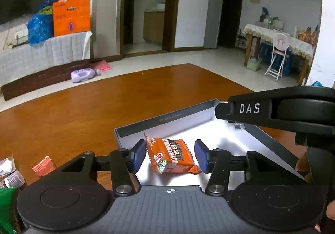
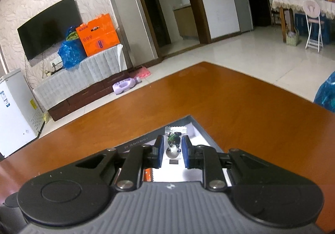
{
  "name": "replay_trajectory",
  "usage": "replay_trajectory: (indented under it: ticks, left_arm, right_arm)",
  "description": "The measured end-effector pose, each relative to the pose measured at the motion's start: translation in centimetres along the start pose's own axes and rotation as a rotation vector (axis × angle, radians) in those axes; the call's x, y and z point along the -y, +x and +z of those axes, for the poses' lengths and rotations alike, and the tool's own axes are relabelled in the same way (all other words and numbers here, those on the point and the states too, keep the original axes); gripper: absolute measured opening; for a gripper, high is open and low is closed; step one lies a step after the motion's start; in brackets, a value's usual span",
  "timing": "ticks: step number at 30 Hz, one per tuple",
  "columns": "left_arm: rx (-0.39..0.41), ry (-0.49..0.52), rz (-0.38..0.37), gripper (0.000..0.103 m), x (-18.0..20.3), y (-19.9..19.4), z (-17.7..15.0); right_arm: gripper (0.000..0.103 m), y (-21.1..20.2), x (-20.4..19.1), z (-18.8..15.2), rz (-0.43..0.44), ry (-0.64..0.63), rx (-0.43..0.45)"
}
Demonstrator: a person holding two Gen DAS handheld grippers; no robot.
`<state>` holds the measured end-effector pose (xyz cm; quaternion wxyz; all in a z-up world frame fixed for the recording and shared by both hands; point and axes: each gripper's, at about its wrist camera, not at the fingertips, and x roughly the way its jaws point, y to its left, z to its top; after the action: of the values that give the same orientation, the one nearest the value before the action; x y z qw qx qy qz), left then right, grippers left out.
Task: Organize snacks
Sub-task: 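Carry both snacks into the white box and open both tools, then move right tool to the green chip bag and grasp it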
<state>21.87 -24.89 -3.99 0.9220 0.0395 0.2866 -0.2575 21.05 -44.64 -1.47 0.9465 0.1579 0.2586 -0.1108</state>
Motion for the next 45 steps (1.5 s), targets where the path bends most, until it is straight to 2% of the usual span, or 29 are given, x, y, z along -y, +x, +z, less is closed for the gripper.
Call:
replay_trajectory:
  ticks: [11, 13, 18, 19, 21, 22, 23, 24, 29, 32, 35, 37, 38, 45]
  left_arm:
    - [0.023, 0.039, -0.007, 0.060, 1.1, -1.6, 0.2]
    - [0.027, 0.044, 0.000, 0.064, 1.1, -1.9, 0.2]
    - [0.053, 0.051, 0.006, 0.086, 1.3, -3.7, 0.4]
    - [0.057, 0.059, 0.009, 0.089, 1.6, -4.1, 0.4]
    - [0.070, 0.072, 0.023, 0.098, 1.7, -5.1, 0.2]
    - [0.076, 0.078, 0.032, 0.099, 1.8, -5.6, 0.0]
    - [0.078, 0.086, 0.041, 0.099, 1.9, -6.1, -0.1]
    - [0.080, 0.095, 0.049, 0.100, 1.9, -6.7, -0.3]
    - [0.106, 0.133, 0.080, 0.103, 1.6, -10.0, -0.7]
    - [0.091, 0.131, 0.090, 0.103, 0.9, -11.7, -0.8]
    - [0.055, 0.115, 0.090, 0.103, -0.6, -13.2, -1.0]
    - [0.039, 0.103, 0.097, 0.103, -1.8, -14.3, -1.2]
    - [0.040, 0.097, 0.104, 0.103, -2.3, -15.0, -1.3]
    - [0.082, 0.055, 0.194, 0.103, -6.9, -20.2, -2.0]
  right_arm:
    - [0.019, -1.2, 0.2, -0.5, -0.004, 0.001, 0.010]
    - [0.019, -1.7, 0.6, -0.6, -0.001, 0.001, 0.015]
    - [0.020, -3.2, 0.6, -0.8, -0.008, -0.023, 0.040]
    - [0.023, -3.7, 0.4, -0.8, -0.016, -0.030, 0.046]
    - [0.047, -4.5, 0.3, -0.8, -0.025, -0.033, 0.044]
    - [0.055, -4.9, 0.3, -0.9, -0.020, -0.021, 0.044]
    - [0.069, -5.5, 0.4, -1.0, -0.016, -0.007, 0.047]
    - [0.077, -6.1, 0.4, -1.1, -0.014, 0.004, 0.052]
    - [0.077, -8.9, -0.9, -1.9, -0.014, -0.038, 0.122]
    - [0.077, -10.6, -1.6, -2.4, 0.008, -0.034, 0.156]
    - [0.077, -12.3, -2.2, -2.6, 0.028, -0.039, 0.195]
    - [0.085, -13.1, -2.7, -2.9, 0.026, -0.060, 0.212]
    - [0.087, -13.4, -2.9, -3.1, 0.023, -0.068, 0.219]
    - [0.087, -15.6, -4.5, -4.5, 0.078, -0.049, 0.226]
